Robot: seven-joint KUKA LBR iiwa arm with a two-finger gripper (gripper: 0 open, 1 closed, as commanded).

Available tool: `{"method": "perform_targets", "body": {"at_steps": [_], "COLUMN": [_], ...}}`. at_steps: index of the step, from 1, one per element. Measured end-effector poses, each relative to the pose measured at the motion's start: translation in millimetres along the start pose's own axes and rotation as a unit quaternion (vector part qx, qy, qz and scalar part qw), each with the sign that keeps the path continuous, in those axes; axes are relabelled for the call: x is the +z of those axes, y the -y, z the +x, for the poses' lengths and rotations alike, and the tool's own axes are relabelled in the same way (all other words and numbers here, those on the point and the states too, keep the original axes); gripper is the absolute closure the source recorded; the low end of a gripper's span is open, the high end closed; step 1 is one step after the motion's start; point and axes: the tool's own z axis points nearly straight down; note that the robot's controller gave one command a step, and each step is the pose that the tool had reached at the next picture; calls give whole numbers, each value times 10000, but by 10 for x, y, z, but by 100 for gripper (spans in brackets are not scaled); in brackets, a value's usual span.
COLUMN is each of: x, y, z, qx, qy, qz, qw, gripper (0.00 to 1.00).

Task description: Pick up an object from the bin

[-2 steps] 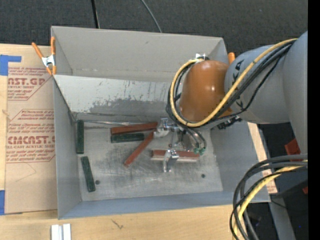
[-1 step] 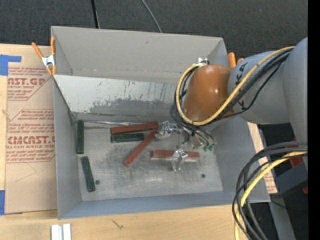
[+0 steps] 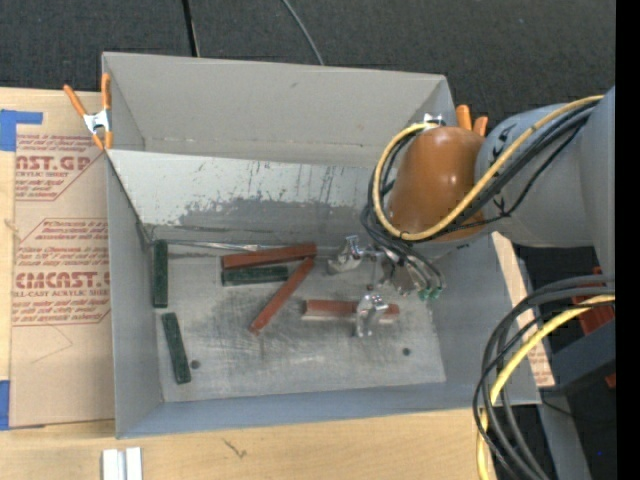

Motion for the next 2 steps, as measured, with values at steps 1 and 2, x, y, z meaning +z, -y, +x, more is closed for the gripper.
{"method": "perform_targets", "body": {"at_steps": [1, 2], "x": [-47, -38], "y": [-251, -29], "z": [-19, -41], "qx": [-557, -7], "qy": [-33, -15], "qz": [35, 4], "qw": [9984, 10000], "gripper": [0, 100]}}
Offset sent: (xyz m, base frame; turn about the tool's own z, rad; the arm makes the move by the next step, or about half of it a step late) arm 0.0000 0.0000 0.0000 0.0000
